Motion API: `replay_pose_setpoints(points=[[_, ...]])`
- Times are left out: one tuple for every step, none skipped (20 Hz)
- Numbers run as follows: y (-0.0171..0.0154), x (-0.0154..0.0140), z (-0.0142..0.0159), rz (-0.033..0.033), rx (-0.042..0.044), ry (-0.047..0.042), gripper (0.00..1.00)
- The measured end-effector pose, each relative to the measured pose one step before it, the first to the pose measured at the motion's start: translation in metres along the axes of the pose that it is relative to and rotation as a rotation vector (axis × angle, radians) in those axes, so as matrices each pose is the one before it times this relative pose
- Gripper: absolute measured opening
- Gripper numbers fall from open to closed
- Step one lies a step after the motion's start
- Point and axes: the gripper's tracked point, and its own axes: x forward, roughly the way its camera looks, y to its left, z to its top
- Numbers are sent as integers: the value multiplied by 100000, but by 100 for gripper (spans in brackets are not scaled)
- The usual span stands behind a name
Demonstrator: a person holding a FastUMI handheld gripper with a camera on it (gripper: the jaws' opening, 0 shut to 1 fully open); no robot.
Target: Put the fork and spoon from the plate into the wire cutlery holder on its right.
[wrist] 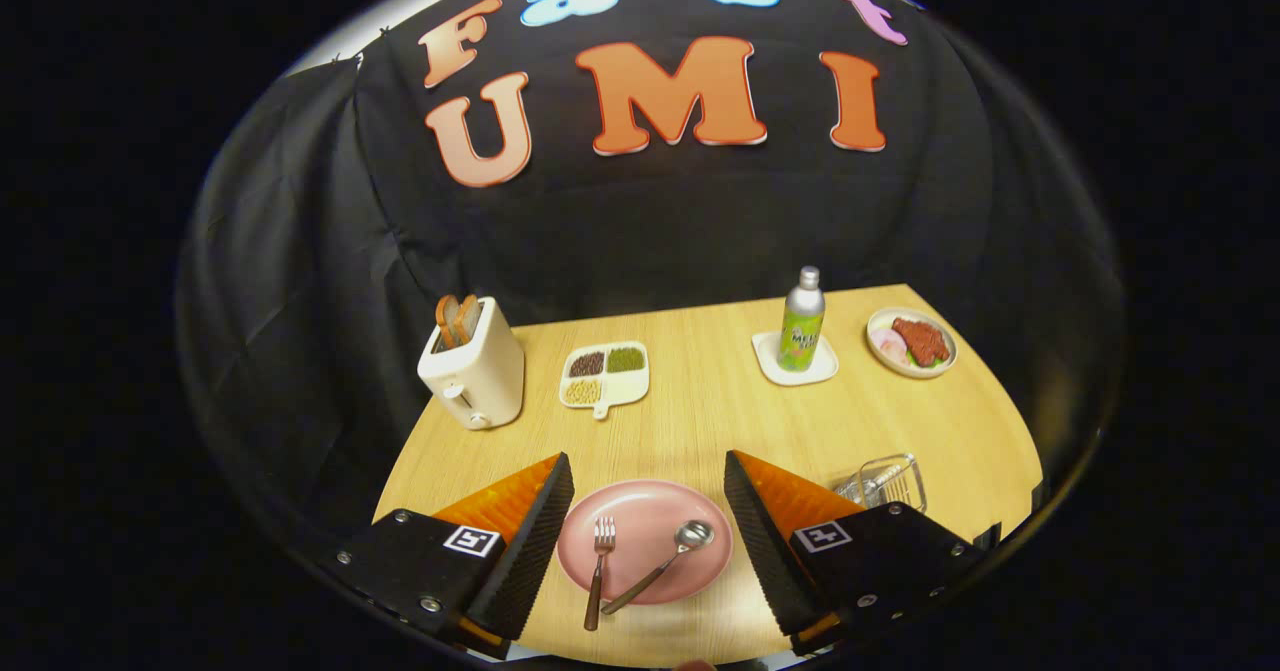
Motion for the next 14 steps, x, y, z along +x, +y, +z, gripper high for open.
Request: replay_pose_setpoints(points=[[4,839,-1192,-232,562,4330,91],[14,713,-1289,-435,455,4540,89],[-10,610,-1297,-345,710,4291,89],[-13,699,-1328,-304,963,4668,87],[140,711,-960,285,733,4350,86],[105,753,-962,-429,376,4098,84],[-181,796,-1022,-704,250,3892,83],[-87,795,-1014,-482,388,3964,81],[-35,648,-784,28,595,4389,80],[127,598,-820,25,1487,4358,77],[201,738,-682,335,1369,3699,75],[59,692,-618,-123,1014,3170,72],[-81,846,-421,-365,132,2595,70],[-110,670,-498,-1056,64,2758,67]])
